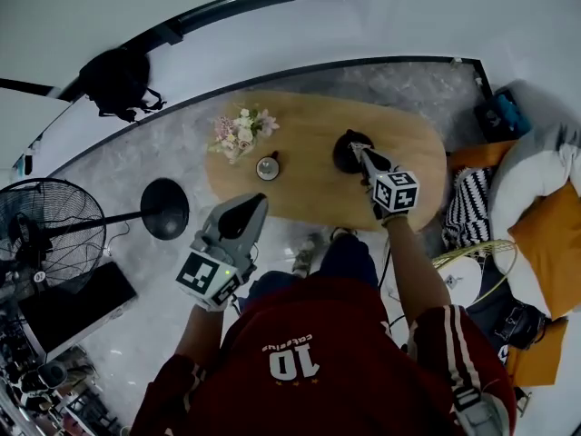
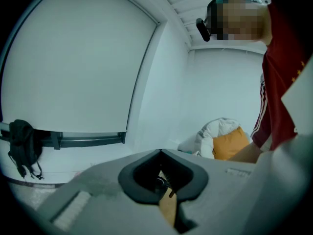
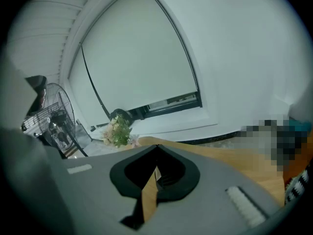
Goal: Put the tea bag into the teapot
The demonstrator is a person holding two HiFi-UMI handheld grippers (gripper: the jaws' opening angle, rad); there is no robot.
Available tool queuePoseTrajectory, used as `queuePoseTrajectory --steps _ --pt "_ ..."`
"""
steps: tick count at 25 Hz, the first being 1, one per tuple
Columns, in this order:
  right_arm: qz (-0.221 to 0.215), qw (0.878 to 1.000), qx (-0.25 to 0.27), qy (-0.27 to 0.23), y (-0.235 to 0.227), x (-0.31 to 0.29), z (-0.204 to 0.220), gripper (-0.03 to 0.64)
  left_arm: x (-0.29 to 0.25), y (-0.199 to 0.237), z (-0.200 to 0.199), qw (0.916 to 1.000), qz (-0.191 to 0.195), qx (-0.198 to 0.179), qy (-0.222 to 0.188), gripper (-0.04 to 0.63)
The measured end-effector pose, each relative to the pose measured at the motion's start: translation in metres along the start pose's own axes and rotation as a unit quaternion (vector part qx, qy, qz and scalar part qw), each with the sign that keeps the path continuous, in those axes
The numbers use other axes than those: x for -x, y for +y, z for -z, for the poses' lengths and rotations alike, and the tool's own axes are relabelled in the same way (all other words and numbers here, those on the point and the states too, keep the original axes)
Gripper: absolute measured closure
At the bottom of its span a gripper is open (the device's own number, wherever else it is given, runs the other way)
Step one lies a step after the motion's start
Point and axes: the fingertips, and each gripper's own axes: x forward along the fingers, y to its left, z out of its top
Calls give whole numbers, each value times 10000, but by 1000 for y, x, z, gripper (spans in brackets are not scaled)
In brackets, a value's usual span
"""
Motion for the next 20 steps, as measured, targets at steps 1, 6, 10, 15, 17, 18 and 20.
queuePoseTrajectory --steps 1,6,10,15,17,18,20 --pt "1 10000 -25 14 -2 -4 2 615 0 2 2 10000 -34 11 26 594" --pt "71 9998 -149 122 -12 -21 12 615 5 11 8 9998 -177 76 89 594" --pt "138 9996 -169 205 -16 -31 20 615 10 17 12 9995 -267 122 111 594" --pt "212 9990 -174 352 -20 -36 28 615 13 23 13 9993 -342 143 100 594" --pt "236 9990 -149 347 -20 -36 28 615 14 24 15 9992 -345 156 145 594" --pt "264 9990 -112 339 -20 -35 27 614 14 25 15 9992 -343 163 152 594" --pt "313 9990 -46 312 -20 -34 24 604 14 25 14 9992 -328 165 133 594"
